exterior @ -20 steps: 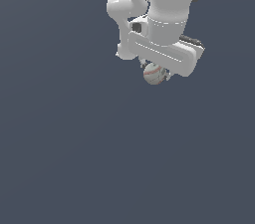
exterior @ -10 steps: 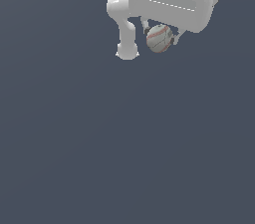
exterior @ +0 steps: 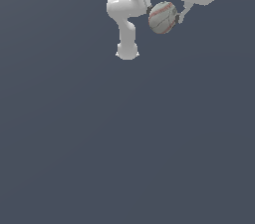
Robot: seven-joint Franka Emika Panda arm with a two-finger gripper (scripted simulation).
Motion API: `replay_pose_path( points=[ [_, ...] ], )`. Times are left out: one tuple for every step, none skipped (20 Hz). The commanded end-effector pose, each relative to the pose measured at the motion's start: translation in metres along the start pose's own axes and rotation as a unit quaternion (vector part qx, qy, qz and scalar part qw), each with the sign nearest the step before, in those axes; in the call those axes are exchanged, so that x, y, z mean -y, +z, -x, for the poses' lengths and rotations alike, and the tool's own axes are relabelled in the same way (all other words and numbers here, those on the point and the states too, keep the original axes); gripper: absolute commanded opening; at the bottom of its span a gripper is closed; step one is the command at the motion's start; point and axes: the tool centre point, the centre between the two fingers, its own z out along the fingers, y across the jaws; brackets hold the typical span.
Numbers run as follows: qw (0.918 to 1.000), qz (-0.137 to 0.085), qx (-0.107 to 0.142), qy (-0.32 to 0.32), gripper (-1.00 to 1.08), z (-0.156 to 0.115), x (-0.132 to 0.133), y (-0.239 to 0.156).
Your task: Pick up the object and move it to a goal position.
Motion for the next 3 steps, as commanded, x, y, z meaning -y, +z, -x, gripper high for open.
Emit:
replay_pose_path(
  points=[
    [1.0000, 0.000, 0.000, 0.000, -1.00, 0.0007, -0.0003, -0.0047],
    [1.0000, 0.000, 0.000, 0.000, -1.00, 0.0007, -0.0002, -0.0051],
    [1.0000, 0.000, 0.000, 0.000, -1.00, 0.0006, -0.0001, -0.0052]
  ],
)
